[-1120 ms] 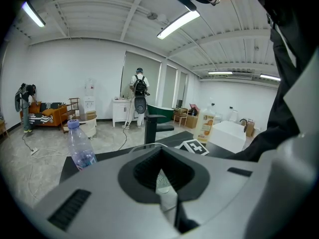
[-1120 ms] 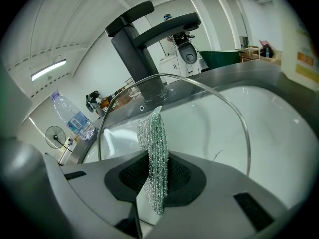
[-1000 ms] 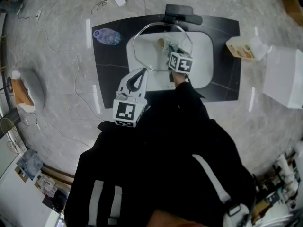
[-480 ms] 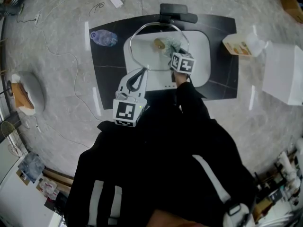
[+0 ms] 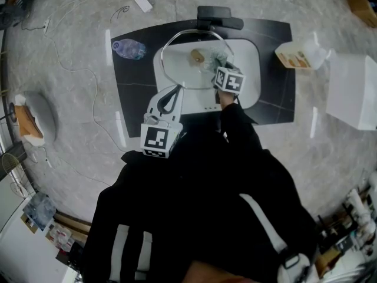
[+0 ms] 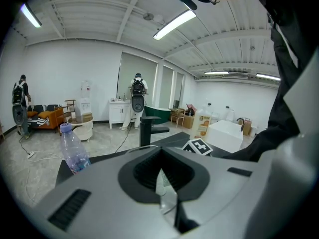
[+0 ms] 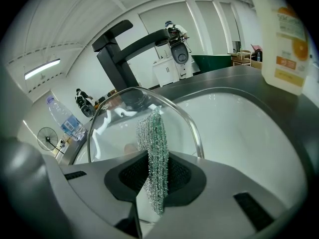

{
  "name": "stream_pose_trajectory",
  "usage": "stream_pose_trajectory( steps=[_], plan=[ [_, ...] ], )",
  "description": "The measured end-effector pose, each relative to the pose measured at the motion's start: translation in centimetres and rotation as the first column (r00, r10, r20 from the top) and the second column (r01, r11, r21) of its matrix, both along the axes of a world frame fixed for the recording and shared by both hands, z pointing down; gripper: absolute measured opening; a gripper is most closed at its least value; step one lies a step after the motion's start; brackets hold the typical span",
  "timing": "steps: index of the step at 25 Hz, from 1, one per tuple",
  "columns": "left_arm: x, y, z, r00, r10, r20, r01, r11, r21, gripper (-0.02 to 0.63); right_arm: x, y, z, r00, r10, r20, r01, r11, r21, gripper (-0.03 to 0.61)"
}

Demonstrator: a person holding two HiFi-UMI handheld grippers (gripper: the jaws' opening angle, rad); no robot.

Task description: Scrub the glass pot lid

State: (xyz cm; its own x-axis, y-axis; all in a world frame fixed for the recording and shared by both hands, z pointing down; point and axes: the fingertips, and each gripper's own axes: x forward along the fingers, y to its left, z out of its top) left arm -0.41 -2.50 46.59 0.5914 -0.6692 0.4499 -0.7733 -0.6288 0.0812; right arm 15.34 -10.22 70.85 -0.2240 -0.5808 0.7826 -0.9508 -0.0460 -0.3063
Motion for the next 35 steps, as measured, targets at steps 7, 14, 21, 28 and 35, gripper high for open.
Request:
stream_pose_trajectory(
  steps=[7, 14, 21, 28, 35],
  plan=[
    [0.3, -0.1, -0.2, 1.0, 0.008, -0.003, -0.008, 1.0, 0.006, 0.003, 1.0, 0.3, -0.1, 1.0, 0.022, -0.018, -0.022, 1.0, -0.006, 0.066],
    [0.6, -0.2, -0.8, 1.0, 0.026, -0.004, -0.026, 1.0, 0.017, 0.003, 2.5, 0.7, -0.7, 0.998, 0.048, -0.044, -0.049, 0.999, -0.008, 0.066],
    [1.0, -0.3, -1.5, 0.999, 0.035, -0.017, -0.035, 0.999, 0.033, 0.003, 3.8, 1.2, -1.1, 0.995, 0.078, -0.062, -0.079, 0.997, -0.013, 0.066],
    [1.0, -0.4, -2.1, 0.999, 0.045, -0.016, -0.044, 0.998, 0.051, 0.003, 5.2, 1.8, -1.6, 0.991, 0.104, -0.081, -0.106, 0.994, -0.017, 0.066],
    [0.6, -0.4, -2.6, 0.999, 0.037, -0.024, -0.035, 0.997, 0.068, 0.002, 5.7, 2.7, -1.7, 0.99, 0.109, -0.09, -0.112, 0.993, -0.023, 0.066]
  ],
)
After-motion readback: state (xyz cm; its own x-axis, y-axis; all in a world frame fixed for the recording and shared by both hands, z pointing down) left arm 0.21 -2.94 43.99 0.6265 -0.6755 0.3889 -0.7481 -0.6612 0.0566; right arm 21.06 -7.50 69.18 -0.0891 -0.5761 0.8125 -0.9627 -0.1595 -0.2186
